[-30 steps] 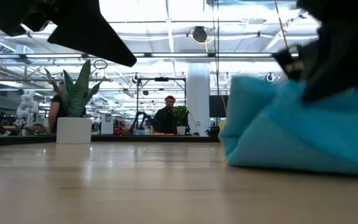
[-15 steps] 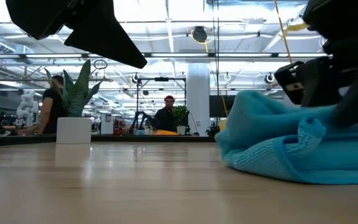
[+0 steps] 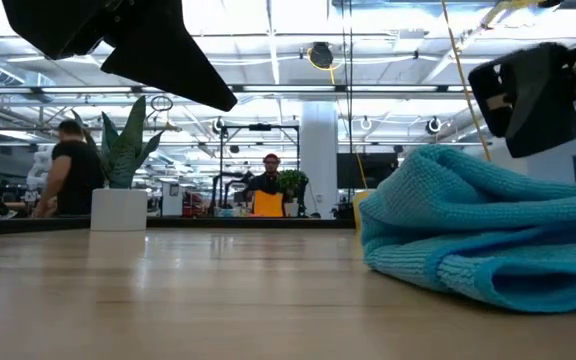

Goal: Fold microfiber towels
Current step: Fold the blue kitchen towel, then put the blue kitchen towel into the yellow bin

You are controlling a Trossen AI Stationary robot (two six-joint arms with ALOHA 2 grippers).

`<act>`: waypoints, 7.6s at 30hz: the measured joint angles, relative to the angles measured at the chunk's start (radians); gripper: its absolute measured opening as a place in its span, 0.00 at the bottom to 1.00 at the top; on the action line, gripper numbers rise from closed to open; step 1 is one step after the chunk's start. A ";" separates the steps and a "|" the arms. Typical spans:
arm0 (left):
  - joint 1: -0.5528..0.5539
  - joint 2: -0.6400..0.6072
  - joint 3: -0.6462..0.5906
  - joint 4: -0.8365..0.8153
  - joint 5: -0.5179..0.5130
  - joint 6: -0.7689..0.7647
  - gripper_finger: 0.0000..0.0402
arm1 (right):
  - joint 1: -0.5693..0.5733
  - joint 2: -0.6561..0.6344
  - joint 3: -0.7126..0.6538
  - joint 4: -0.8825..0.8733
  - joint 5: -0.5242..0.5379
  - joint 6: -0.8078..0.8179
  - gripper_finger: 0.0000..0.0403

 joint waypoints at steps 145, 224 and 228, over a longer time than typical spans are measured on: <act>0.056 0.011 -0.078 0.168 0.100 0.049 0.06 | 0.050 -0.266 0.086 -0.603 0.365 0.127 0.02; 0.057 0.010 -0.077 0.195 0.099 0.074 0.06 | -0.105 -0.454 -0.182 -0.335 0.253 -0.005 0.03; 0.057 0.010 -0.077 0.196 0.099 0.074 0.06 | -0.105 -0.526 -0.181 -0.343 0.258 -0.015 0.03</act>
